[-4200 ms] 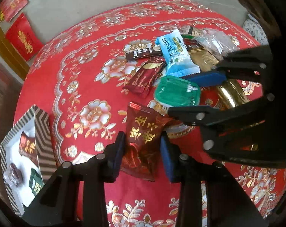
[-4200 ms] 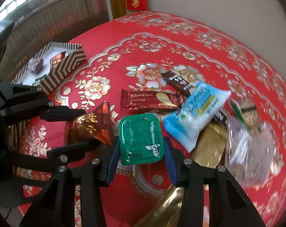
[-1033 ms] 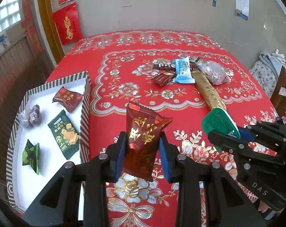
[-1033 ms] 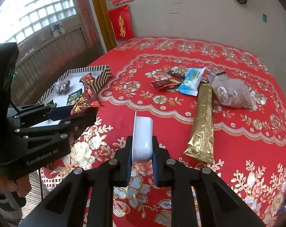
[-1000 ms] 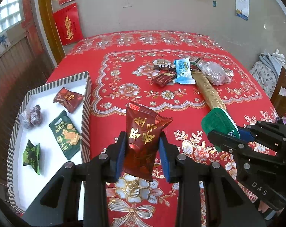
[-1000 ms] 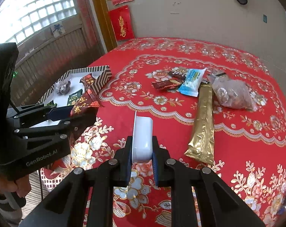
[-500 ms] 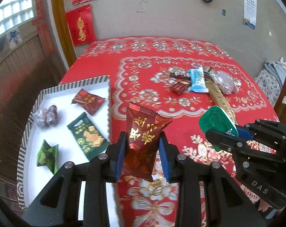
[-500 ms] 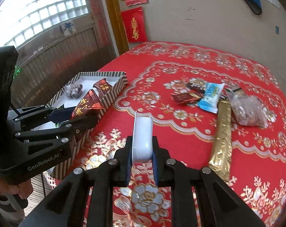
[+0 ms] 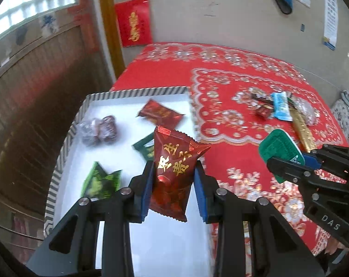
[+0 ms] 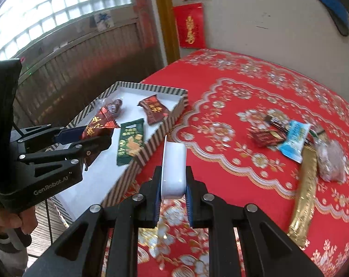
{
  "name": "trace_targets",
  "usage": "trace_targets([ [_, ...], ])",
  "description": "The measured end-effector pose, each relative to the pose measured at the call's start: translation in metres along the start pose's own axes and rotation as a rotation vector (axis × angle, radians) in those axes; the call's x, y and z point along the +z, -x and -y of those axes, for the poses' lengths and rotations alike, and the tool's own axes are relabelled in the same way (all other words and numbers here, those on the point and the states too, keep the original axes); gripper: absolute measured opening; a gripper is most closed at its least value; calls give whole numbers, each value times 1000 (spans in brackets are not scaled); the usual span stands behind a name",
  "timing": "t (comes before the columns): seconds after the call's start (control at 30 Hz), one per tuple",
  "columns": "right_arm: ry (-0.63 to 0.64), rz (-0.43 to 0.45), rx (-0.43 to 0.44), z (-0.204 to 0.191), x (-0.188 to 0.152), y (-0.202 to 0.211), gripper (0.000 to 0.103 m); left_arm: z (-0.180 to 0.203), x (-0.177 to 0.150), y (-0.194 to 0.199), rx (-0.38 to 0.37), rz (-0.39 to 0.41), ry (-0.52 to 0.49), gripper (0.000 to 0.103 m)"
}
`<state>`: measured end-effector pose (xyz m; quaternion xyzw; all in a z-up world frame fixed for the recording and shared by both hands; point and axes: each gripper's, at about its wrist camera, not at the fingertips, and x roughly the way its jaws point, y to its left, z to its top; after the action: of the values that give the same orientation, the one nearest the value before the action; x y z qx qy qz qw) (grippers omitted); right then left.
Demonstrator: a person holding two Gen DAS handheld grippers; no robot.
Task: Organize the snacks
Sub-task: 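Carry the red candy and green pack over the white box with both grippers, then open both grippers to drop the red candy and green pack into the box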
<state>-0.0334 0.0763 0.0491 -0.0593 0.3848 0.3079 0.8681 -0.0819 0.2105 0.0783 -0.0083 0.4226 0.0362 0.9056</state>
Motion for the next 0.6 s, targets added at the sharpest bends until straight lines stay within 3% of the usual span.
trace_targets([
  [0.6, 118, -68, 45, -49, 27, -50, 16, -66, -13, -24, 70, -56, 100, 35],
])
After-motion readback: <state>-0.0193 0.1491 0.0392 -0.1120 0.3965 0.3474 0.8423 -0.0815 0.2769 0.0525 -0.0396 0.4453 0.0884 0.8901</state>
